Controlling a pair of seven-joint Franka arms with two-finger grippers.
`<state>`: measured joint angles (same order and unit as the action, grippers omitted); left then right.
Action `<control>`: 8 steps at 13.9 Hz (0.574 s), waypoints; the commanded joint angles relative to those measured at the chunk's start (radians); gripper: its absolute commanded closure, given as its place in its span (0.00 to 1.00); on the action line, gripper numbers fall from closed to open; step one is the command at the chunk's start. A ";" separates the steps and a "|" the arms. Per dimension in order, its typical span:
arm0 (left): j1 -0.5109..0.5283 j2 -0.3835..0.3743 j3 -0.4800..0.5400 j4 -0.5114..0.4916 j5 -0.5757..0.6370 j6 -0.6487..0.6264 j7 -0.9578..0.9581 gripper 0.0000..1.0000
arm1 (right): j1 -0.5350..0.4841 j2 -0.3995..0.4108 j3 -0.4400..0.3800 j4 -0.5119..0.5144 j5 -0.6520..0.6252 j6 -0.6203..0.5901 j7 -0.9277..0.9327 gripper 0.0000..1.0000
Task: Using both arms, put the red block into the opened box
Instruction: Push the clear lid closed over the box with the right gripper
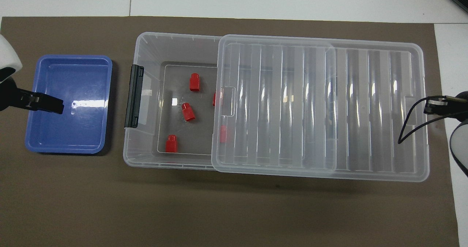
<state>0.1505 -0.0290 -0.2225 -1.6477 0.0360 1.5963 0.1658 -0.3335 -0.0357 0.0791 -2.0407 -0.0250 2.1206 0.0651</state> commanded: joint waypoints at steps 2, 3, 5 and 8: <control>-0.081 -0.009 0.002 -0.007 0.015 -0.007 0.011 0.00 | -0.021 0.010 0.008 -0.018 0.011 0.021 -0.054 1.00; -0.115 -0.012 0.002 -0.009 0.015 -0.006 0.006 0.00 | -0.015 0.011 0.010 -0.015 0.013 0.016 -0.054 1.00; -0.121 -0.014 0.000 -0.009 0.015 -0.006 0.006 0.00 | -0.007 0.013 0.010 -0.009 0.055 0.010 -0.054 1.00; -0.101 -0.014 0.005 -0.011 0.015 -0.004 0.018 0.00 | 0.016 0.008 0.010 -0.006 0.086 0.006 -0.054 1.00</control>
<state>0.0348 -0.0297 -0.2277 -1.6482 0.0368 1.5950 0.1684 -0.3303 -0.0171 0.0845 -2.0424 0.0295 2.1261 0.0408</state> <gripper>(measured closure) 0.000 0.991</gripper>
